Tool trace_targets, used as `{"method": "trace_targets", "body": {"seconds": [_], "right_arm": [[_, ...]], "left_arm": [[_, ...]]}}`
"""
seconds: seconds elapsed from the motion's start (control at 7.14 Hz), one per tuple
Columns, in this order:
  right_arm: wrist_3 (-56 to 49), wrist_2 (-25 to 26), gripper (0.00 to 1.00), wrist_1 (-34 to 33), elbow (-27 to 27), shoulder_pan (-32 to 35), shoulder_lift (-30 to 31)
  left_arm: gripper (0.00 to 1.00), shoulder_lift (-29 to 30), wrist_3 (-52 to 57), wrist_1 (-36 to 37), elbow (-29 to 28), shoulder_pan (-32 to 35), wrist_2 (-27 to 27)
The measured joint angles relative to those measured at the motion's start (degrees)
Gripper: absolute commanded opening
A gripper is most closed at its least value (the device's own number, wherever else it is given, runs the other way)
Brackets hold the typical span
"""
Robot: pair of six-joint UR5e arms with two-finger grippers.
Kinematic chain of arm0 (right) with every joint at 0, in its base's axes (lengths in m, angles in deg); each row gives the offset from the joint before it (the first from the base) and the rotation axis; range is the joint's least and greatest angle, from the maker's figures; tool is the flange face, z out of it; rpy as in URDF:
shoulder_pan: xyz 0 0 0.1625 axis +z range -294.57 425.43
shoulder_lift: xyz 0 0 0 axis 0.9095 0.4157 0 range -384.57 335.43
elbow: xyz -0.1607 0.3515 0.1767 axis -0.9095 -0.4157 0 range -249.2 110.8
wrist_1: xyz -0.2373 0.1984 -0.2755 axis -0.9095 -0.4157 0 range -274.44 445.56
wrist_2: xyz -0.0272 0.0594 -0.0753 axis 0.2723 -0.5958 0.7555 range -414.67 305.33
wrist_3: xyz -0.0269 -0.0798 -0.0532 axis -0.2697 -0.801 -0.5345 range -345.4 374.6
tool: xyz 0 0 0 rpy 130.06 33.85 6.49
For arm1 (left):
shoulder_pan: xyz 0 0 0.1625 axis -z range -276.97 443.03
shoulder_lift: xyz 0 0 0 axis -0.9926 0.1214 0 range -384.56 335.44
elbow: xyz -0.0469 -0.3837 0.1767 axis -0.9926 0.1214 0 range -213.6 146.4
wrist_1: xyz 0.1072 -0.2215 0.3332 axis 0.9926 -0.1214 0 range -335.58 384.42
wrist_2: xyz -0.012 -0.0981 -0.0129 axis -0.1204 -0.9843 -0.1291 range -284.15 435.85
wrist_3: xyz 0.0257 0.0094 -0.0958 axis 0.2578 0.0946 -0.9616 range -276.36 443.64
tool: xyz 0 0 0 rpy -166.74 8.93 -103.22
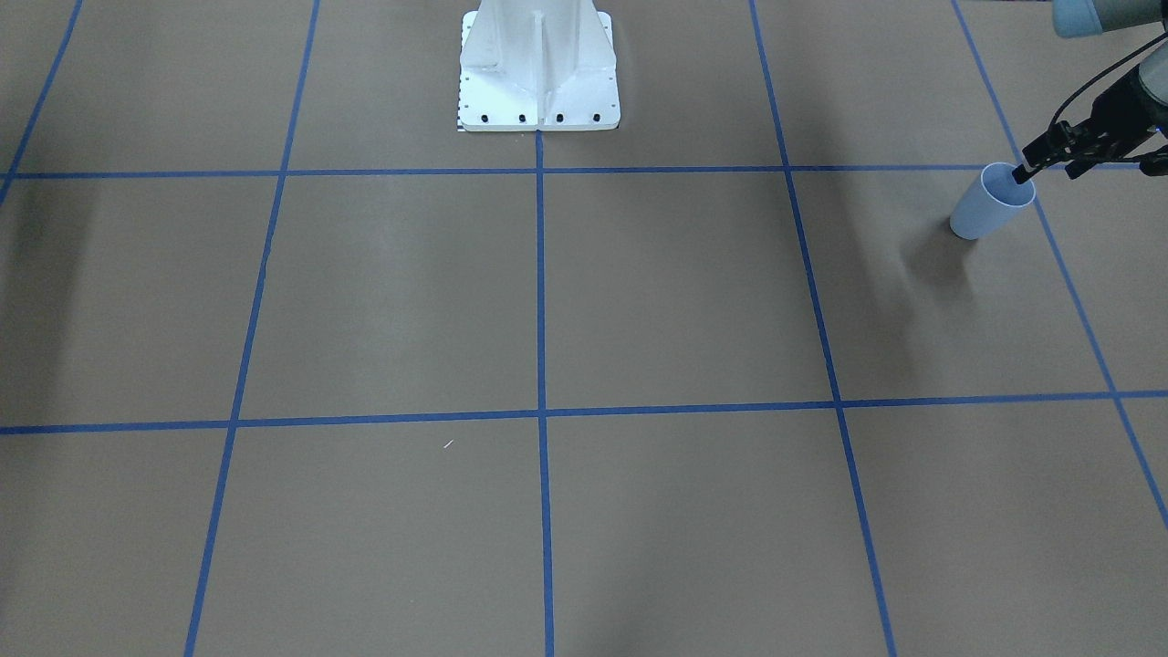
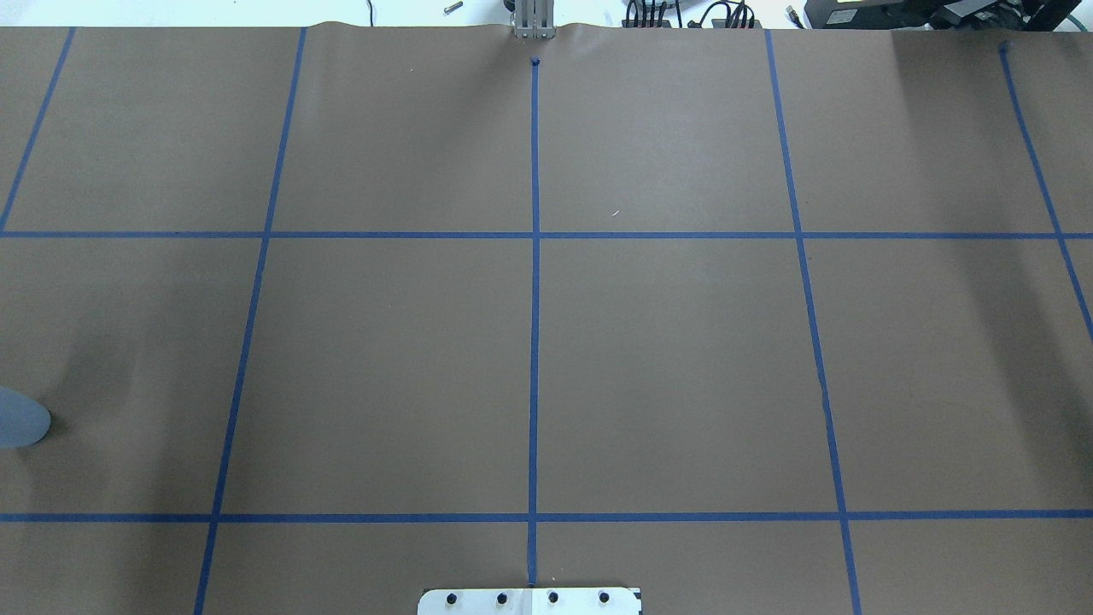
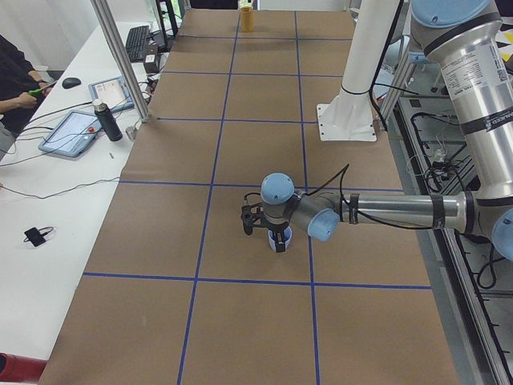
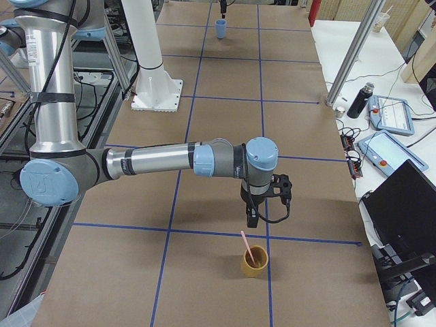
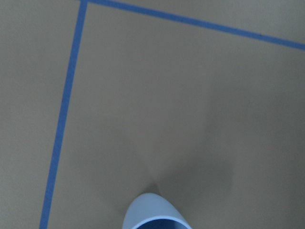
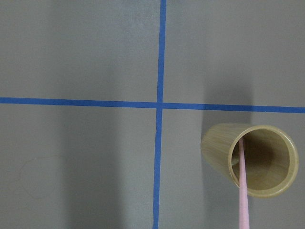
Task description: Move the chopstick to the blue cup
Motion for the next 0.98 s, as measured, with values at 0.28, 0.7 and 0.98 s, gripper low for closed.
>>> {"method": "trace_targets", "body": {"seconds": [0.28,0.7,0.98], "right_arm": [[0.0,-0.22,1.0,0.01,-0.12,0.0,-0.21],[-0.01,-0.25,1.0,0.09,-0.23,0.0,-0.48],[-0.01,-0.25,1.0,0.1,-0.28,0.0,-0.56]], "left_arm": [[0.98,-0.04,0.02,0.02,-0.9,-1.13,-0.02],[0.91,0.19,0.0,0.03,-2.34,-3.03,-0.1],[0.63,0.43,-0.01,0.03,-3.05,-3.89,-0.06]]}}
